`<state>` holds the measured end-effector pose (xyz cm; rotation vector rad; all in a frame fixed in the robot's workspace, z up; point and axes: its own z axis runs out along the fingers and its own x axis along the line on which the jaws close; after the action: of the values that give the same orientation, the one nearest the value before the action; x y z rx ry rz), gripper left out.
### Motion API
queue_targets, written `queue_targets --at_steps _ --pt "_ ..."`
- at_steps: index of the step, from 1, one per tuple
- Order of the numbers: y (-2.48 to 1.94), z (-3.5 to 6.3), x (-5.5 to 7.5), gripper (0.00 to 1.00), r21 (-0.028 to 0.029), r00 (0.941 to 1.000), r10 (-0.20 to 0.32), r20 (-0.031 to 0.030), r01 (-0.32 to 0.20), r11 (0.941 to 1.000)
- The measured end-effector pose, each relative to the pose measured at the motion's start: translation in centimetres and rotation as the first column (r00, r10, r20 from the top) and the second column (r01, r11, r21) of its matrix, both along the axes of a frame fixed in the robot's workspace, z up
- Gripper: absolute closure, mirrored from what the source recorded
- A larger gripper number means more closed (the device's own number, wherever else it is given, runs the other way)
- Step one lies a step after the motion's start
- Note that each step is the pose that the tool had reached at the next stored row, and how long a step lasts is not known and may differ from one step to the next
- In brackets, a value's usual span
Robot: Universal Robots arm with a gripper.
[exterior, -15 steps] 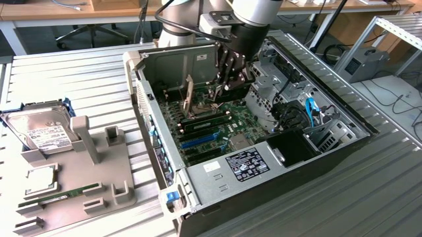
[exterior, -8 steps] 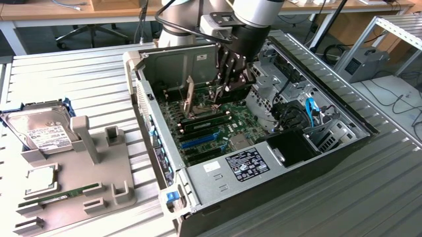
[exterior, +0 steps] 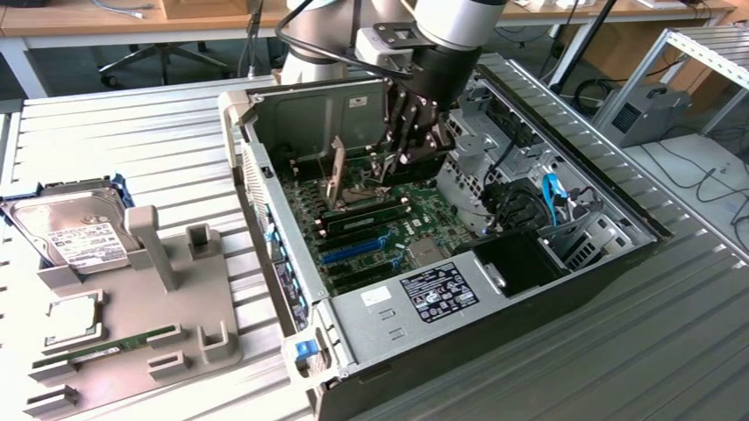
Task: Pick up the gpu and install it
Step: 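Insert the gpu into the slot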
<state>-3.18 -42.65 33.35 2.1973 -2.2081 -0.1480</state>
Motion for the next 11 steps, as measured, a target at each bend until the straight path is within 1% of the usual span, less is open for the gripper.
queue_targets --at_steps 11 --pt "-0.26 -0.04 -0.05 0.74 0.0000 1.0000 0.000 0.0000 0.000 1.0000"
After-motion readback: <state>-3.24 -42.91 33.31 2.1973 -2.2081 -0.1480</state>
